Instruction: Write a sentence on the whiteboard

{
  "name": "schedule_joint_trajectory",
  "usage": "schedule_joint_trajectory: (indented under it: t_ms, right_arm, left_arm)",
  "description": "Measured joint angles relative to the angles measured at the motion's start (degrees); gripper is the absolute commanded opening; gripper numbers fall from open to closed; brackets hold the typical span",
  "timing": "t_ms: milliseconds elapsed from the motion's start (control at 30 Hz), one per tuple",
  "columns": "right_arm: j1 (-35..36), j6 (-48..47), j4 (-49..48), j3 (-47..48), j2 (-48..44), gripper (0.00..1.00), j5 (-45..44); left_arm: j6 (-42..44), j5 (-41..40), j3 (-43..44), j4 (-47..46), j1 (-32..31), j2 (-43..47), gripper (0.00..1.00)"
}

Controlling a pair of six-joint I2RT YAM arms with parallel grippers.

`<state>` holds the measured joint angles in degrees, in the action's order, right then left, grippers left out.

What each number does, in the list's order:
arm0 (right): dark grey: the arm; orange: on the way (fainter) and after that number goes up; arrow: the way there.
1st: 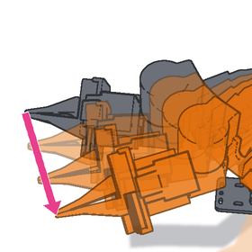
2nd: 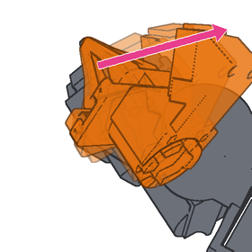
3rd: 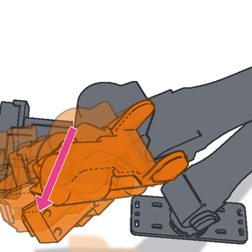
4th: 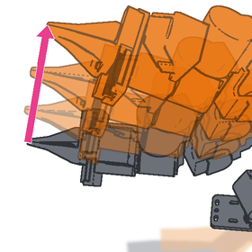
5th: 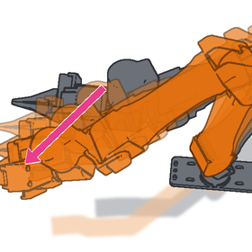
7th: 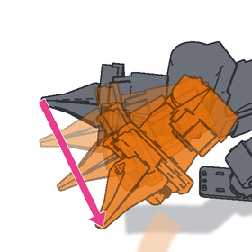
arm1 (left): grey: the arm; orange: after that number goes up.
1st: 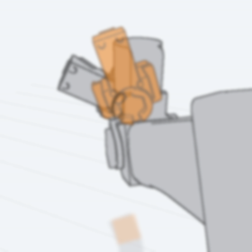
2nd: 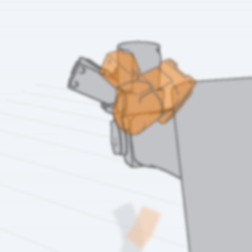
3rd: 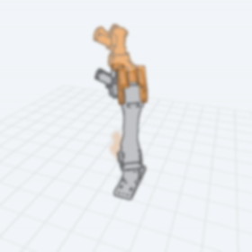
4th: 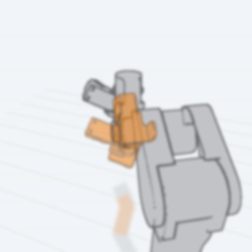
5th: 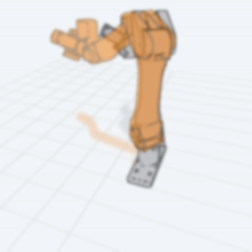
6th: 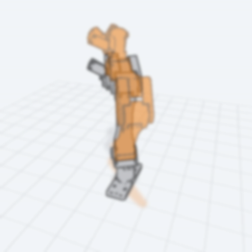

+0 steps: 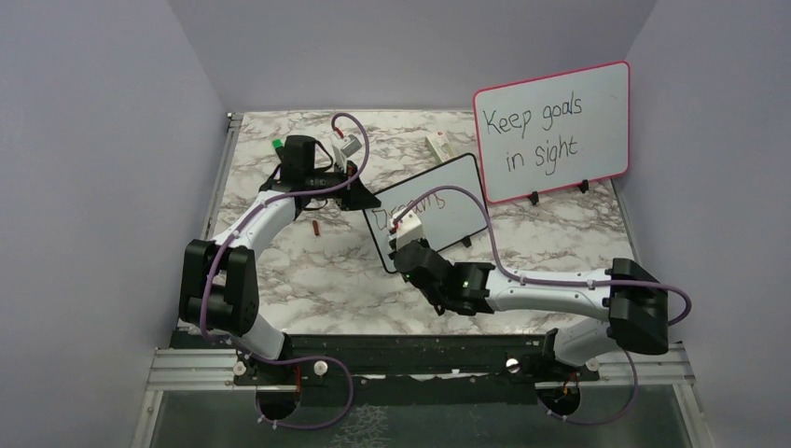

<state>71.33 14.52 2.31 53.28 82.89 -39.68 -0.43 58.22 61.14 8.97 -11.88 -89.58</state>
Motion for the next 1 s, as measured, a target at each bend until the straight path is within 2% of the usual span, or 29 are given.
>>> schedule_joint_trajectory:
  t_ms: [467,1000]
  right_arm:
    - [0.22,0.94,1.09,1.33,2.16,0.01,-0.74]
    - [0.33,5.09,8.61,1.75,2.75,0.01,1.49]
  left_arm:
    - [-0.15,-0.13,0.00,0.00,-0.02,0.00,0.00]
    - [-0.15,-0.17,0.00,-0.02,-0.04,0.00,0.00]
